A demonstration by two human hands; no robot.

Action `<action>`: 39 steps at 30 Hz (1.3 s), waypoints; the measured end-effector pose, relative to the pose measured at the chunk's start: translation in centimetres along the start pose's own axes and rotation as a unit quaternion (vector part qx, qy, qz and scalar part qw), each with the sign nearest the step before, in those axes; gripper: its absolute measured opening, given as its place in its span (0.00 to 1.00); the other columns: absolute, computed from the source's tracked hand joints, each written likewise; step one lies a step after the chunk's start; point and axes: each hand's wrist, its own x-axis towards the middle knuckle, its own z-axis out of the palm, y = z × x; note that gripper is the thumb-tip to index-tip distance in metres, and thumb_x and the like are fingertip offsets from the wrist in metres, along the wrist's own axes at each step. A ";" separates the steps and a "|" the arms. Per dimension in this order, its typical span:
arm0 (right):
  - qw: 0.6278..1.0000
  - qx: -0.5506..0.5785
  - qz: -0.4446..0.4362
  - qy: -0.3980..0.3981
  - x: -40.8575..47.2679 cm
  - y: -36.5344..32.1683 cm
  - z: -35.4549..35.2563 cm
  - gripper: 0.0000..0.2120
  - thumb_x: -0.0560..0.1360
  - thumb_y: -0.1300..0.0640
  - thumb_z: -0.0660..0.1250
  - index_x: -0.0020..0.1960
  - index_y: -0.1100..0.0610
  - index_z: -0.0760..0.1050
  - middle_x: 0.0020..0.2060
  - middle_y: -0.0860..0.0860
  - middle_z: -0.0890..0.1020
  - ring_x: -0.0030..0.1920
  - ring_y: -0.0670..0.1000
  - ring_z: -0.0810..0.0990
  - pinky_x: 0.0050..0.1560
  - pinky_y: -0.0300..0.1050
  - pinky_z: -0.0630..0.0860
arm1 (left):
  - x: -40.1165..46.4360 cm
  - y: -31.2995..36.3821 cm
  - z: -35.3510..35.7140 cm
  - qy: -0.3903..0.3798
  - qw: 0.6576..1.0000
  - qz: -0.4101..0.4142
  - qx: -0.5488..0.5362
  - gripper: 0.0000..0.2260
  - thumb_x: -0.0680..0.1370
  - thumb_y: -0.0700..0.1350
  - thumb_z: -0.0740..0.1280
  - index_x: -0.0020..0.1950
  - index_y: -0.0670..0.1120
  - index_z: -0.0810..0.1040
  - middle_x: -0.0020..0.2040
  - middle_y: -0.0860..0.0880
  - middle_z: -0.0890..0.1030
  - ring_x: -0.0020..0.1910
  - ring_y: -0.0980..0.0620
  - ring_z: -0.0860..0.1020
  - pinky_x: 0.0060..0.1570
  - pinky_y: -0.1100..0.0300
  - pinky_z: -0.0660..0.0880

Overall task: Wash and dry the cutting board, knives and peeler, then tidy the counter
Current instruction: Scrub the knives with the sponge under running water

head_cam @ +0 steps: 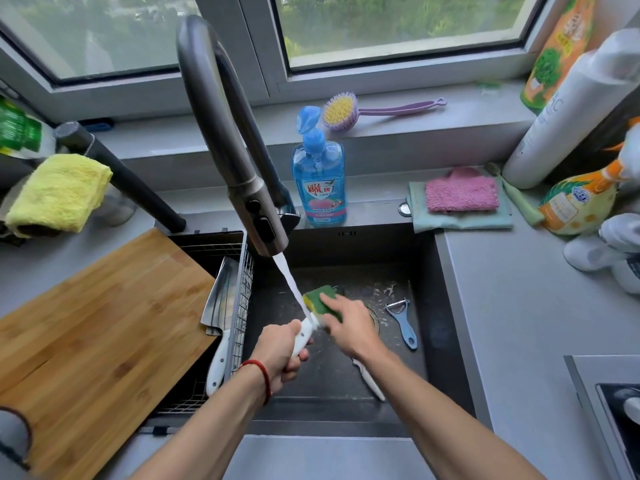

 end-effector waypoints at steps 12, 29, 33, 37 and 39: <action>0.996 -0.022 0.043 0.079 2.8 2.6 -2.0 0.18 0.82 0.59 0.65 0.70 0.51 0.77 0.63 0.54 0.75 0.64 0.54 0.68 0.63 0.38 0.67 | -1.6 -0.7 -1.1 -0.032 0.999 0.001 -0.001 0.23 0.86 0.54 0.54 0.53 0.37 0.79 0.27 0.48 0.71 0.18 0.56 0.56 0.17 0.68 0.53; 0.996 -0.008 0.059 0.065 1.8 2.0 -2.3 0.17 0.83 0.62 0.59 0.68 0.57 0.79 0.68 0.59 0.76 0.65 0.60 0.75 0.63 0.47 0.74 | -1.9 -0.5 -2.8 -0.018 1.000 0.004 -0.006 0.21 0.86 0.52 0.56 0.53 0.36 0.79 0.26 0.47 0.70 0.17 0.57 0.56 0.17 0.69 0.53; 0.993 -0.028 0.097 0.066 1.5 2.8 -3.3 0.17 0.81 0.64 0.58 0.61 0.56 0.84 0.61 0.59 0.82 0.65 0.60 0.75 0.61 0.49 0.75 | -1.6 -0.5 -2.7 -0.023 1.000 0.006 0.016 0.21 0.86 0.53 0.56 0.54 0.37 0.79 0.26 0.48 0.70 0.18 0.56 0.56 0.18 0.69 0.53; 0.985 -0.006 0.159 0.073 1.8 3.6 -3.1 0.20 0.75 0.44 0.68 0.30 0.54 0.71 0.33 0.55 0.79 0.40 0.56 0.75 0.35 0.49 0.66 | -1.4 -0.1 -2.3 -0.027 0.998 0.026 0.047 0.22 0.85 0.55 0.57 0.55 0.36 0.80 0.26 0.48 0.72 0.18 0.55 0.57 0.19 0.69 0.55; 0.976 0.100 0.172 0.089 2.2 3.9 -2.6 0.23 0.76 0.44 0.70 0.31 0.56 0.70 0.29 0.53 0.73 0.35 0.54 0.69 0.36 0.48 0.65 | -1.4 0.2 -2.1 -0.028 0.998 0.040 0.050 0.23 0.85 0.55 0.57 0.55 0.36 0.80 0.26 0.48 0.72 0.18 0.55 0.57 0.19 0.69 0.54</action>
